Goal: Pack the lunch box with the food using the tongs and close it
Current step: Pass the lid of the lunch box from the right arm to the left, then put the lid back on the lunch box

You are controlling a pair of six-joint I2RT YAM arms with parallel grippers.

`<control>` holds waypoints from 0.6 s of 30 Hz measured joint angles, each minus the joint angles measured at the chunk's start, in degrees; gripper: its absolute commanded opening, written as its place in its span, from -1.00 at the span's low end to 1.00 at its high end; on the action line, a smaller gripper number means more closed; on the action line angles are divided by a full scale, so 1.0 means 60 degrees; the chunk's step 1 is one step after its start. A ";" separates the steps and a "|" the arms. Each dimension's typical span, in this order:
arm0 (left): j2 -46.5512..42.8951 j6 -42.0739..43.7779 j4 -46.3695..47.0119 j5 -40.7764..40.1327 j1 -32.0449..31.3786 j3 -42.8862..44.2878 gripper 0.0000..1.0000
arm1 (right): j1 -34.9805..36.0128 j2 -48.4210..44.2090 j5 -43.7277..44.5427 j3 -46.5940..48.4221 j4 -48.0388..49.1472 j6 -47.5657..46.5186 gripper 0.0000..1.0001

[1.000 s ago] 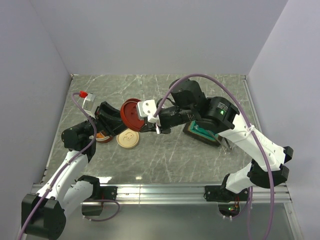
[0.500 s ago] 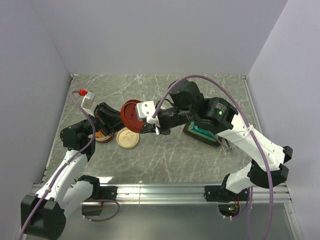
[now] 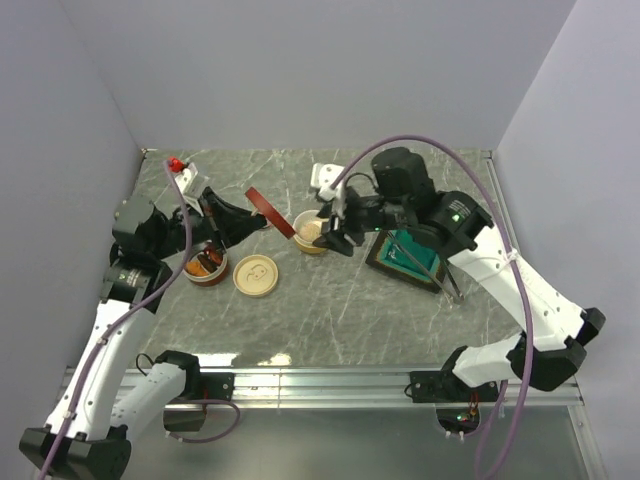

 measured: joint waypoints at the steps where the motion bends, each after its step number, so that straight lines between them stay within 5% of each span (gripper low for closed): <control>1: 0.0051 0.0761 -0.0998 -0.0441 0.0000 0.0372 -0.99 | -0.0299 -0.0160 0.0015 -0.0222 0.0062 0.0087 0.29; 8: 0.1282 0.5096 -0.6105 -0.3490 0.0004 0.2477 -0.99 | -0.1315 -0.1173 0.0372 -0.1763 0.0397 0.0372 0.28; 18: 0.3071 0.7060 -1.0010 -0.6513 0.0011 0.3588 -0.92 | -0.1883 -0.1574 0.0685 -0.3024 0.0688 0.0576 0.28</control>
